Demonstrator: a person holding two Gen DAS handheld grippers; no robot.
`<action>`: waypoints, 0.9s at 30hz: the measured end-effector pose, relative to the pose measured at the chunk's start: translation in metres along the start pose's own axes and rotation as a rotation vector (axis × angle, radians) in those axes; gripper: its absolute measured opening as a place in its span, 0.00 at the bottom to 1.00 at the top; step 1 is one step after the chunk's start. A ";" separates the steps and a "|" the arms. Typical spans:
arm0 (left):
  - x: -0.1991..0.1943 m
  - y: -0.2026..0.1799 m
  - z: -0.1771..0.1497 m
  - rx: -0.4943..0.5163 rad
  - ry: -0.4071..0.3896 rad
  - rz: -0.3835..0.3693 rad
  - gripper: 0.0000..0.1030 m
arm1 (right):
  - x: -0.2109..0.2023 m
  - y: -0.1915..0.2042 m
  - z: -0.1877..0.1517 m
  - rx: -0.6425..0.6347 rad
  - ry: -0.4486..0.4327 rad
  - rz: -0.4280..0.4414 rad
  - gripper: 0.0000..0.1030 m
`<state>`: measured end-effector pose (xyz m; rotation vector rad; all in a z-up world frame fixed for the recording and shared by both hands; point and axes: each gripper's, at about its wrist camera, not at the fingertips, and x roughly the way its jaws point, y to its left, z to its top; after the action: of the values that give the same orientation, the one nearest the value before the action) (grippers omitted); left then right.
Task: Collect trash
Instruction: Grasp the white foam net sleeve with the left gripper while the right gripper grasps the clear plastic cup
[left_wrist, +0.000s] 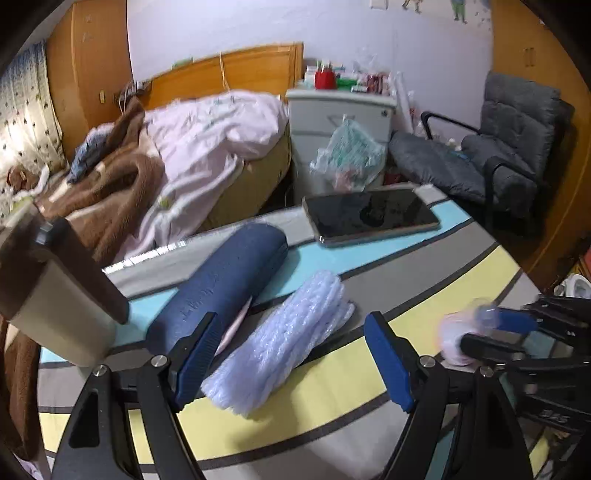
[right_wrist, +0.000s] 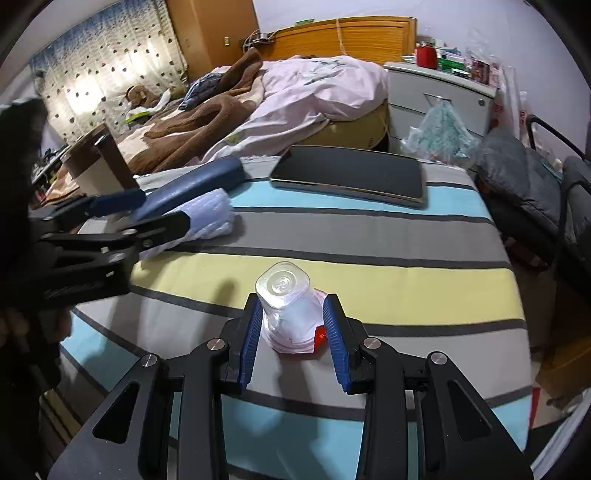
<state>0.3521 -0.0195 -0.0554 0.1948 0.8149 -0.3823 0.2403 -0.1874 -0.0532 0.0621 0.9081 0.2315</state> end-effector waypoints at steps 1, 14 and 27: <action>0.004 0.001 -0.001 -0.010 0.006 0.005 0.79 | -0.001 0.000 0.000 -0.002 -0.003 -0.006 0.36; 0.023 -0.018 -0.010 -0.003 0.099 -0.030 0.66 | 0.000 -0.008 -0.001 0.003 -0.021 0.025 0.36; 0.032 -0.038 -0.004 -0.015 0.109 -0.039 0.44 | -0.005 -0.018 -0.004 0.031 -0.032 0.011 0.36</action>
<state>0.3542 -0.0610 -0.0822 0.1871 0.9296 -0.4045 0.2374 -0.2065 -0.0543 0.0987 0.8794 0.2259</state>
